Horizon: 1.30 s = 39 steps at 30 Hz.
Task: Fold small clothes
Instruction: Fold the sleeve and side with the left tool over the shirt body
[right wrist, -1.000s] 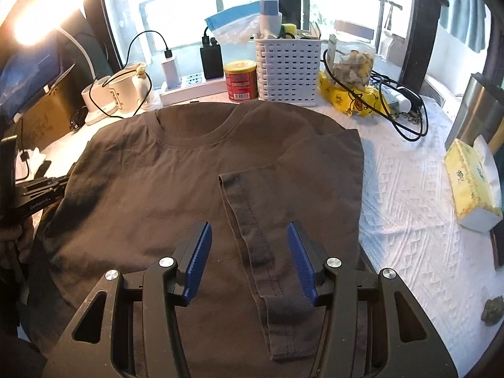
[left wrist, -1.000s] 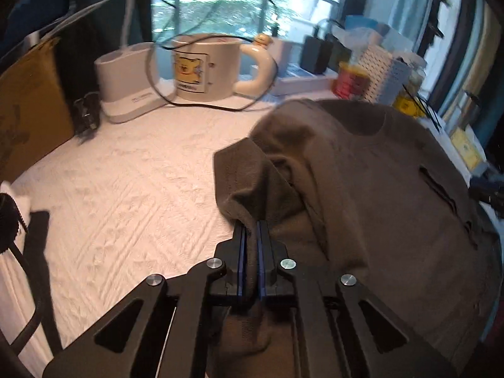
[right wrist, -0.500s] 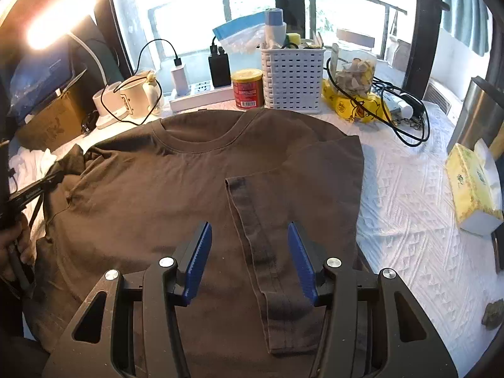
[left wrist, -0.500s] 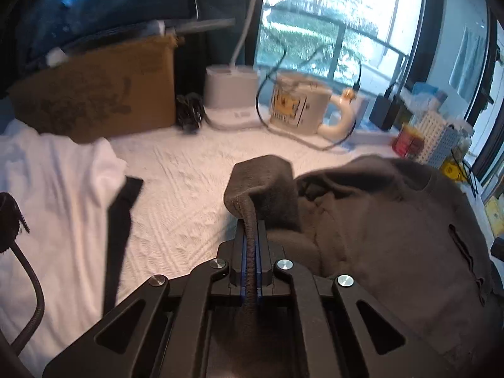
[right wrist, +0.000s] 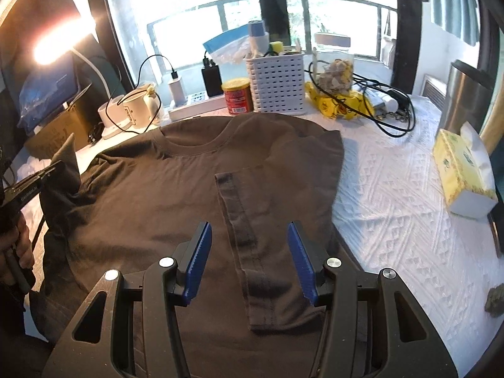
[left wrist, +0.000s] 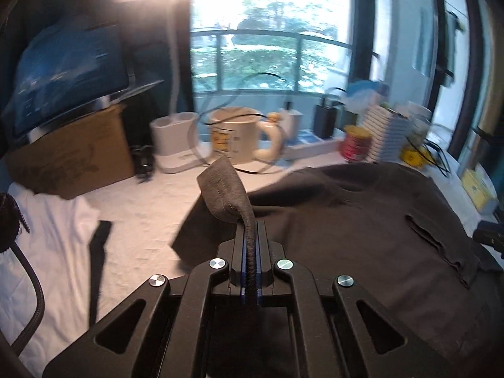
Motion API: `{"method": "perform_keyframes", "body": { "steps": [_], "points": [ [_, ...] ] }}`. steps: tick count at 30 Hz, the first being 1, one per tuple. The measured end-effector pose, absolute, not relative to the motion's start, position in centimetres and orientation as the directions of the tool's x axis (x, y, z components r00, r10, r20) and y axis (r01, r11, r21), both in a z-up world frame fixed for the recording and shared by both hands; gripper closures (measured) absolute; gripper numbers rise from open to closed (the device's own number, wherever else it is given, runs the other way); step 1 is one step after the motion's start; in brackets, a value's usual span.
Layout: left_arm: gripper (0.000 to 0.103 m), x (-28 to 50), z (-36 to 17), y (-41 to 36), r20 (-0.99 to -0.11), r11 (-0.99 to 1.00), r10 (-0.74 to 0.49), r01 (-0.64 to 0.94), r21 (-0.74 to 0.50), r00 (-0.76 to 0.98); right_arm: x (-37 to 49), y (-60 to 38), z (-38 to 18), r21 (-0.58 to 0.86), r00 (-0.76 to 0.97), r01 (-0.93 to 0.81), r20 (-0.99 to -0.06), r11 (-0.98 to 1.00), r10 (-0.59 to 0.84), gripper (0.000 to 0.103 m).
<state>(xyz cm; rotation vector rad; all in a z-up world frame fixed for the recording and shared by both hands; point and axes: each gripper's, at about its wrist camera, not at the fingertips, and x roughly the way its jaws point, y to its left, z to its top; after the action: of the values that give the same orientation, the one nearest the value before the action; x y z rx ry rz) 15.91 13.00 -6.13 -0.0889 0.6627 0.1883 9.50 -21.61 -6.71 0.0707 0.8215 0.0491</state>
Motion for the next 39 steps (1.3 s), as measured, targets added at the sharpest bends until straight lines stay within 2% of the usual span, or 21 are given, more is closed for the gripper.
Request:
{"method": "perform_keyframes", "body": {
  "steps": [8,13,16,21,23,27,32,36,39],
  "points": [
    [0.100,17.9,-8.4,8.0,-0.691,0.999,0.038,-0.051,0.003,0.722,7.6,-24.1,-6.8,0.108,0.690,0.025,-0.721,0.994,0.061,0.050],
    [0.098,18.9,-10.7,6.1,-0.774,0.999,-0.044,0.005,-0.052,0.632,6.9,-25.0,-6.9,0.118,0.696,0.038,-0.716,0.992,0.058,0.049],
    [0.087,18.3,-11.2,5.7,-0.794,0.995,-0.094,0.024,-0.100,0.601,6.6,-25.2,-6.9,0.119,0.698,0.040,-0.714,0.992,0.057,0.049],
    [0.064,15.5,-9.5,6.3,-0.769,0.987,-0.144,0.035,-0.156,0.623,6.4,-25.3,-7.1,0.120,0.698,0.045,-0.714,0.992,0.055,0.049],
    [0.058,14.5,-8.7,6.8,-0.752,0.984,-0.155,0.029,-0.178,0.641,6.3,-25.1,-7.1,0.120,0.698,0.039,-0.714,0.992,0.059,0.049],
    [0.039,12.9,-7.6,8.7,-0.731,0.985,-0.114,-0.018,-0.171,0.673,6.4,-24.3,-7.2,0.117,0.694,0.019,-0.717,0.993,0.071,0.049],
    [0.039,12.3,-8.6,11.2,-0.737,0.979,-0.058,-0.105,-0.173,0.673,6.4,-23.4,-7.3,0.112,0.693,0.001,-0.717,0.994,0.080,0.049],
    [0.039,12.6,-9.8,11.5,-0.741,0.963,-0.150,-0.072,-0.259,0.654,6.1,-23.1,-7.1,0.105,0.696,-0.001,-0.714,0.994,0.077,0.049],
    [0.039,12.8,-10.7,9.6,-0.759,0.954,-0.258,0.034,-0.298,0.598,5.7,-23.1,-6.9,0.101,0.698,0.005,-0.713,0.995,0.068,0.049]
  ]
}}
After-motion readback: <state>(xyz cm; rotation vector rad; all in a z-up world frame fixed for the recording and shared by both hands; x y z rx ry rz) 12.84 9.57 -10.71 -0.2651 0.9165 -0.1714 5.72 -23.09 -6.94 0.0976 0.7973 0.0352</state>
